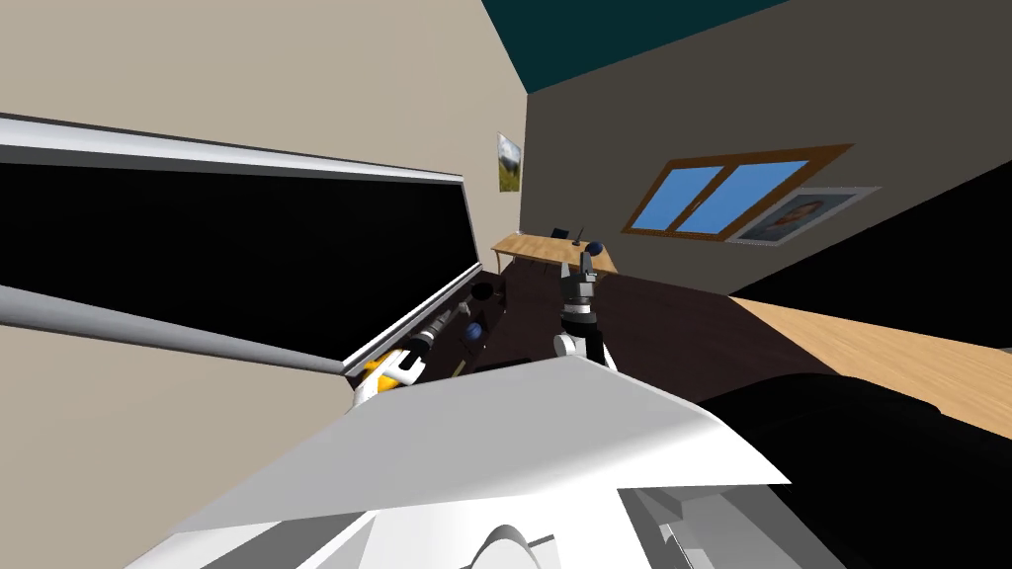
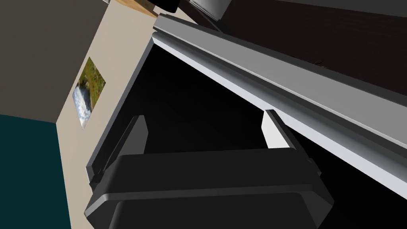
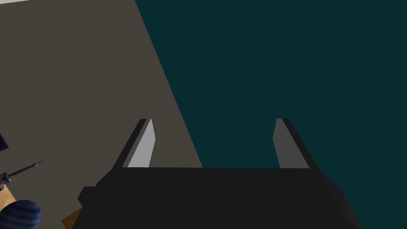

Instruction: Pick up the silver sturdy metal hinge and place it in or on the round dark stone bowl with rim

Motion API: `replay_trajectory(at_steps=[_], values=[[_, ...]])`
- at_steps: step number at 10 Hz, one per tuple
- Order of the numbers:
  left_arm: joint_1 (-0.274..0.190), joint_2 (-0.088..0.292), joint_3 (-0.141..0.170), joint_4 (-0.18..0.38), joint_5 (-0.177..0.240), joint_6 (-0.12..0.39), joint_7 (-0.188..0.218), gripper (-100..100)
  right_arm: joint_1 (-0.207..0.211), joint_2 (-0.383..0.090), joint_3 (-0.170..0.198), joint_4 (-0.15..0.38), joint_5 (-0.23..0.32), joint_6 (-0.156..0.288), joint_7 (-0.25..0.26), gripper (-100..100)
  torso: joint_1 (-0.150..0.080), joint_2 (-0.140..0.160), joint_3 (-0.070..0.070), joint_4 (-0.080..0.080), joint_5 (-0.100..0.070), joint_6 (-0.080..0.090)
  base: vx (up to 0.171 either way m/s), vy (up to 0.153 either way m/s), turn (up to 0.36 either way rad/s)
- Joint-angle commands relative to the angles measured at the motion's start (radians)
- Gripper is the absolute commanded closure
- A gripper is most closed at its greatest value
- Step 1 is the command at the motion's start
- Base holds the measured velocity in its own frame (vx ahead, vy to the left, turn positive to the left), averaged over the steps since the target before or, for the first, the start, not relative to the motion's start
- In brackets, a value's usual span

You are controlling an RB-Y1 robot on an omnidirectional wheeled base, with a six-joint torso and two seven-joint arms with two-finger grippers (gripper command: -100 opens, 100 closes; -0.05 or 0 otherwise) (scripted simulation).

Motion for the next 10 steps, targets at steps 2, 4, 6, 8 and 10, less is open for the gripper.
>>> replay_trajectory(at_steps=[2, 4, 6, 8, 10], values=[[-0.023, 0.018, -0.01, 0.06, 0.001, 0.005, -0.002, -100, 0.0, 0.0, 0.0, 0.0, 0.0, 0.0, 0.0, 0, -0.001, -0.001, 0.0, 0.0, 0.0, 0.0, 0.043, -0.013, -0.108], [-0.052, 0.03, -0.021, 0.125, 0.003, 0.006, -0.006, -100, 0.0, 0.0, 0.0, 0.0, 0.0, 0.0, 0.0, 0, -0.001, -0.001, 0.0, 0.0, 0.0, 0.0, 0.046, -0.026, -0.108], [-0.066, 0.035, -0.027, 0.168, 0.004, 0.005, -0.007, -100, 0.0, 0.0, 0.0, 0.0, 0.0, 0.0, 0.0, 0, -0.001, -0.001, -0.001, 0.0, 0.0, 0.0, 0.049, -0.016, -0.07], [-0.092, 0.04, -0.037, 0.229, 0.007, 0.002, -0.01, -100, 0.0, 0.0, 0.0, 0.0, 0.0, 0.0, 0.0, 0, -0.001, -0.002, -0.001, 0.0, 0.0, 0.0, 0.072, -0.02, -0.139], [-0.103, 0.043, -0.042, 0.266, 0.009, 0.0, -0.011, -100, 0.0, 0.0, 0.0, 0.0, 0.0, 0.0, 0.0, 0, -0.002, -0.002, -0.001, -0.001, 0.0, -0.001, 0.054, -0.024, -0.049]])
